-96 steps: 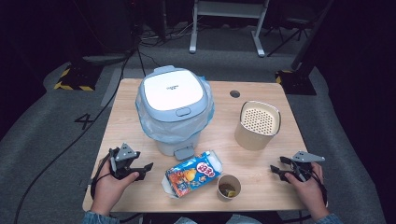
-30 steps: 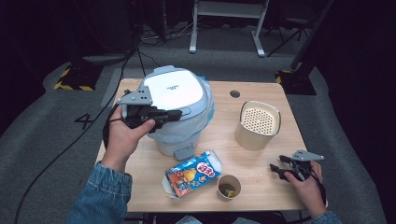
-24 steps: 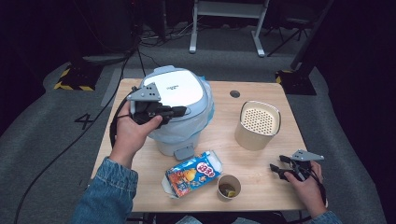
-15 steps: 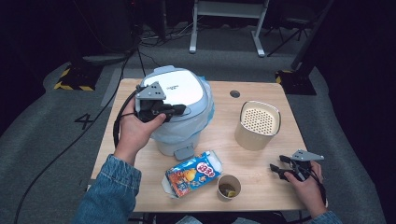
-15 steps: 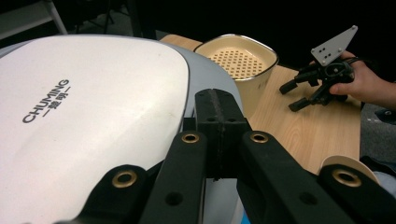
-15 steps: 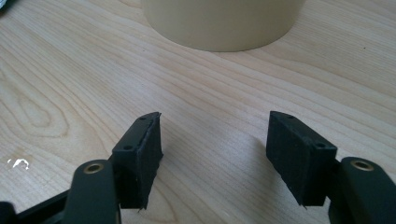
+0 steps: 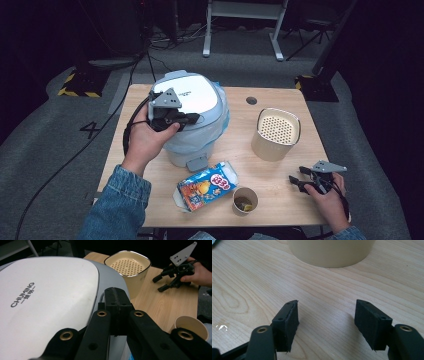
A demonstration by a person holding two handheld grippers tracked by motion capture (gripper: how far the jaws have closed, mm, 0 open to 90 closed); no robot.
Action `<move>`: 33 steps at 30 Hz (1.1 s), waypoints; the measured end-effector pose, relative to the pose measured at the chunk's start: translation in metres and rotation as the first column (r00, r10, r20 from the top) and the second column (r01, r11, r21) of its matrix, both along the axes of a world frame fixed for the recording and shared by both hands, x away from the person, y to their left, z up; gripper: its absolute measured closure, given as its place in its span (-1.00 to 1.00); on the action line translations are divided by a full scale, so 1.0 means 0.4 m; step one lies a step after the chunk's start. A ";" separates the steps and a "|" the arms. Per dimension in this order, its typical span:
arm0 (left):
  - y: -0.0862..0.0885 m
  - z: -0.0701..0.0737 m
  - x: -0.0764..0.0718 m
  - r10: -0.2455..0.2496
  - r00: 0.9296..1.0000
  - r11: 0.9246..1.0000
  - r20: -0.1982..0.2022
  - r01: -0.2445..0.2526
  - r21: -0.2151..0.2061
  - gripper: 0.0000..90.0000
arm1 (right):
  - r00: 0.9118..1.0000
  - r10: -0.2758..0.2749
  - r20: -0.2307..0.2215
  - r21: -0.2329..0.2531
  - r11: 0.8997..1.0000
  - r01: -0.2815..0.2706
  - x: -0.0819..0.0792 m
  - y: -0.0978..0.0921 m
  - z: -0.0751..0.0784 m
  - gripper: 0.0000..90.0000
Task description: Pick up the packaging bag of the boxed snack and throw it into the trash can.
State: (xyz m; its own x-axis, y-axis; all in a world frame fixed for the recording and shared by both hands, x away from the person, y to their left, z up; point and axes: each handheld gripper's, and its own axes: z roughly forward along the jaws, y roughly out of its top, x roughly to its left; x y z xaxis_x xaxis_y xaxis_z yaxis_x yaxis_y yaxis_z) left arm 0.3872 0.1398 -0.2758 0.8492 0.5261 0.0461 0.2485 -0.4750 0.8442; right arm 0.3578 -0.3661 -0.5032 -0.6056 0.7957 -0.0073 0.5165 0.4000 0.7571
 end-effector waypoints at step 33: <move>0.039 -0.052 -0.140 -0.072 0.997 0.992 -0.020 0.069 -0.108 -0.31 | 1.000 -0.002 0.003 -0.004 1.000 0.002 -0.001 0.001 0.000 -0.20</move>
